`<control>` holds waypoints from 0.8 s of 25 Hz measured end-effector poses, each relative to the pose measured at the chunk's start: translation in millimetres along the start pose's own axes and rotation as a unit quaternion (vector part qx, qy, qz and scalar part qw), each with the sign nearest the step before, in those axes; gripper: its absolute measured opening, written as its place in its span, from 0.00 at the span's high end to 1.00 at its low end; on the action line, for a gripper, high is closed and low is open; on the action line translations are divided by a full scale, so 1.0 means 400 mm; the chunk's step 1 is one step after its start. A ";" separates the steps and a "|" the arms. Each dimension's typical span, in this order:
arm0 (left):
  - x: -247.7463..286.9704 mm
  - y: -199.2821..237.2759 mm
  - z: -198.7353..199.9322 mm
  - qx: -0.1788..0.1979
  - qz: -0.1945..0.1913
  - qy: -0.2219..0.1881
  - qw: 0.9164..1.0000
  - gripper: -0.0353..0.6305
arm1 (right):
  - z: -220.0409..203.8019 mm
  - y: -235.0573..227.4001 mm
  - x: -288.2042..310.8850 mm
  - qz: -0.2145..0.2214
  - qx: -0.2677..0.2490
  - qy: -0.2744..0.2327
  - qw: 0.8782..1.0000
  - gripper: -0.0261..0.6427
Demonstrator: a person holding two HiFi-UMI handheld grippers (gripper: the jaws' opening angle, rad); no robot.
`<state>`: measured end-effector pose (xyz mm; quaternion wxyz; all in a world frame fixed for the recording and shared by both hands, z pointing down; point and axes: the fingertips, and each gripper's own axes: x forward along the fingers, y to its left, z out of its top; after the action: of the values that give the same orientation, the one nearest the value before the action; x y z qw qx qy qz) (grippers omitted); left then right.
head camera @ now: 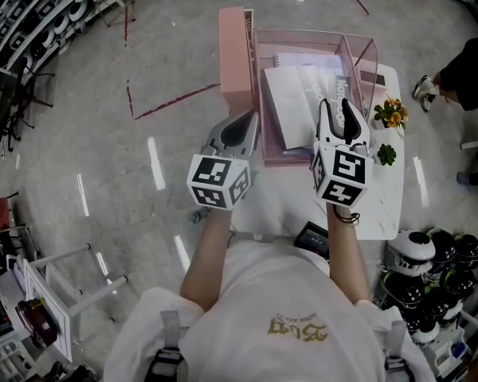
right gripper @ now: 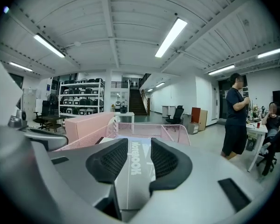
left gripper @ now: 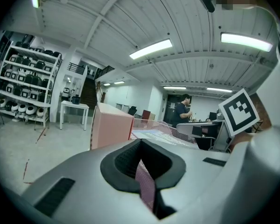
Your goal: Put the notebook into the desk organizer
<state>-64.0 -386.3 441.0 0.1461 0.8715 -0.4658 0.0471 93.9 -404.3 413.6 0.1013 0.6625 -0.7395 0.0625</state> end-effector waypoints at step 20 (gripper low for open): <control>-0.148 -0.106 0.019 -0.004 -0.018 -0.017 1.000 0.92 | -0.042 0.051 -0.251 0.068 0.063 -0.002 0.996 0.94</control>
<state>-62.5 -319.0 411.9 0.1423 0.8797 -0.4530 0.0280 84.8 -301.1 407.6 0.0534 0.6162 -0.7775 0.1137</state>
